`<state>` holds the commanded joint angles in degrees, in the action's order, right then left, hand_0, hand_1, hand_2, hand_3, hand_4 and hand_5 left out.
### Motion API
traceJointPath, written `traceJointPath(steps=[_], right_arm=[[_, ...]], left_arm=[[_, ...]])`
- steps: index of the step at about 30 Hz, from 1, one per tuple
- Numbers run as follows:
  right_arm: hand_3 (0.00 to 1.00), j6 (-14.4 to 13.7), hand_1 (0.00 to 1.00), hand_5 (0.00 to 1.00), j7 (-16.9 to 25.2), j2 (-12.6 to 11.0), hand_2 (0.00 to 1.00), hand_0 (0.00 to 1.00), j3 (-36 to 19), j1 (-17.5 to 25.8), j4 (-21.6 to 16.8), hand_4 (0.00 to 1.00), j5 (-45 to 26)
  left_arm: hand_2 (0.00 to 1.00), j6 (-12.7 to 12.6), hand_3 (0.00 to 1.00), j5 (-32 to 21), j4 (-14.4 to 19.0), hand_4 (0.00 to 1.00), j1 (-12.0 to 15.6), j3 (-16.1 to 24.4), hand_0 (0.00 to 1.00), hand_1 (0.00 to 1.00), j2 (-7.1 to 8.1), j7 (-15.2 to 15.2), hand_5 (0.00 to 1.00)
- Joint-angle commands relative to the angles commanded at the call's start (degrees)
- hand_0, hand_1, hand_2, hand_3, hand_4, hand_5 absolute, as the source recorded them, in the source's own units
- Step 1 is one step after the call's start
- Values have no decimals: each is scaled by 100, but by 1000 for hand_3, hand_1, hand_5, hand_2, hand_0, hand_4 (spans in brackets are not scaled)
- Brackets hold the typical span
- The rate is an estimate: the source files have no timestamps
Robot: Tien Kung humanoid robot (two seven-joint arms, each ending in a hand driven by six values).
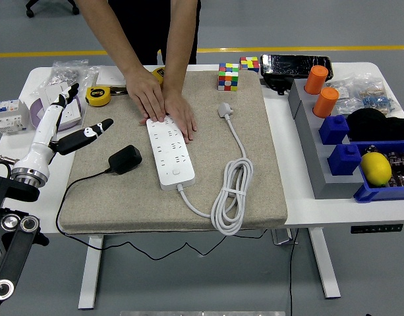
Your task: Pick up the plug,place it near the board,insert it into the board,press the button
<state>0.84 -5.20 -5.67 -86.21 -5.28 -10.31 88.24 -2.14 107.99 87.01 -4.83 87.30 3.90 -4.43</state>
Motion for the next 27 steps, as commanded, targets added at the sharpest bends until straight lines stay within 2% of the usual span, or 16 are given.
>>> traceJointPath(steps=[1, 7, 8, 13, 14, 19, 20, 25, 26, 27], right_arm=[[775, 0, 752, 876, 0, -1, 741, 841, -2, -2, 0, 998, -1], [775, -1, 752, 876, 0, 2, 741, 841, 10, -15, 0, 998, -22], [775, -1, 752, 876, -2, 2, 741, 841, 10, -18, 0, 998, -20], [775, -8, 752, 876, -4, 9, 741, 841, 46, -12, 0, 998, -67], [775, -11, 752, 876, -4, 11, 741, 841, 57, -7, 0, 998, -79], [775, -11, 752, 876, -9, 16, 741, 841, 52, 13, 0, 998, -74], [775, -10, 752, 876, -11, 17, 741, 841, 48, 15, 0, 998, -68], [775, -10, 752, 876, -11, 17, 741, 841, 45, 8, 0, 998, -64], [774, -9, 752, 876, -11, 18, 741, 843, 49, 5, 0, 998, -67], [774, -9, 752, 876, -9, 18, 741, 843, 56, 1, 0, 998, -72]], left_arm=[[998, 23, 998, 94, -1, 998, -9, -18, 998, 998, 8, -31, 267], [998, 168, 998, 650, -122, 998, -148, -295, 998, 998, 82, -196, 267], [998, 196, 998, 778, -181, 998, -207, -395, 998, 998, 99, -244, 117], [998, 317, 998, 893, -622, 998, -459, -841, 998, 998, 119, -331, 117], [988, 348, 974, 865, -699, 998, -491, -909, 998, 998, 114, -342, 23], [988, 409, 974, 757, -1125, 998, -656, -1151, 998, 998, 53, -332, 23], [957, 391, 951, 754, -1197, 998, -683, -1175, 998, 998, 41, -323, 2], [957, 229, 951, 787, -1598, 998, -837, -1221, 998, 998, -33, -245, 2], [913, 193, 899, 803, -1695, 998, -872, -1231, 998, 987, -48, -232, 2], [913, 151, 899, 822, -1775, 998, -897, -1241, 998, 987, -61, -221, 2]])
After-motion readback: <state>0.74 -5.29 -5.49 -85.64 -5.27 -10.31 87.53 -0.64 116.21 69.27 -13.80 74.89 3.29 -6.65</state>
